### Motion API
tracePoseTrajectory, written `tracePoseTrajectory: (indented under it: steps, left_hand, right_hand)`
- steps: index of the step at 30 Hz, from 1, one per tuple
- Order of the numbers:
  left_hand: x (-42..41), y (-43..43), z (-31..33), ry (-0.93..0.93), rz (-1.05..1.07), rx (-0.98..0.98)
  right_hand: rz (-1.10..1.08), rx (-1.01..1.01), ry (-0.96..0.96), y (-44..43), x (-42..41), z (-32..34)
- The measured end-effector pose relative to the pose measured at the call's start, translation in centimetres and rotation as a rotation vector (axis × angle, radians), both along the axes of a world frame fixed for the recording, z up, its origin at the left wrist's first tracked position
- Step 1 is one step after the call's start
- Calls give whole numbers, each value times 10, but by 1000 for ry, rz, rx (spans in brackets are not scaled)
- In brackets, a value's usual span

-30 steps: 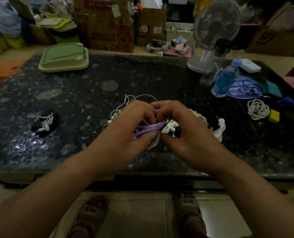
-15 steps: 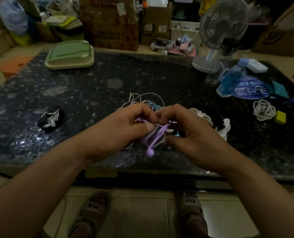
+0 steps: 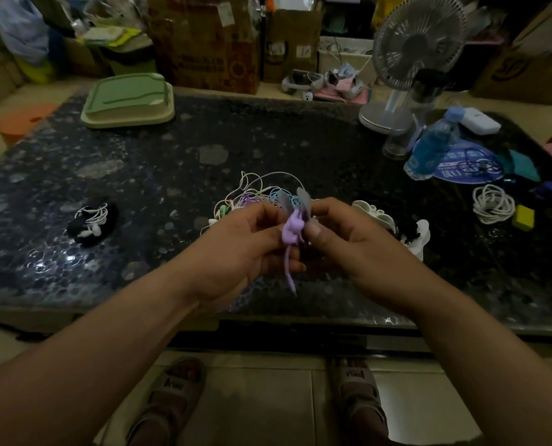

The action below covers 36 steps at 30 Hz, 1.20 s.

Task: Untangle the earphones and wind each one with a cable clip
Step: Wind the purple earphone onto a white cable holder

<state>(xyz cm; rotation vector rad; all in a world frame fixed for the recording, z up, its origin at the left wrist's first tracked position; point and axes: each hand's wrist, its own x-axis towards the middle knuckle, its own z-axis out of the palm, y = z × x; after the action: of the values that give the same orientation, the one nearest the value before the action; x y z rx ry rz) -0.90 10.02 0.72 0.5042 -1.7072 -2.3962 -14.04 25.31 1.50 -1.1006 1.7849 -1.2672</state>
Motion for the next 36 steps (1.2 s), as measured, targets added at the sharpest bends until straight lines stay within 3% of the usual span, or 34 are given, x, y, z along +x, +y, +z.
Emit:
tracePoseTrajectory:
  steps: [4,16,22,29,36]
  left_hand:
    - [-9,15,-8,-36,126,13]
    - [-14,20,-23,-136,220,-283]
    - [-13,13,-27,-138,146,-638]
    - [-13,4,-31,-140,107,-541]
    - [-14,7,-39,-151,106,-688]
  right_hand:
    - [-74,34,109,-5,8,-2]
    - [-256,107,-424,-17,13,-4]
    - [-265,98,-481,-21,13,-6]
    - [-192,94,-512,-23,17,-5]
    - [-259,109,-531,-27,21,-8]
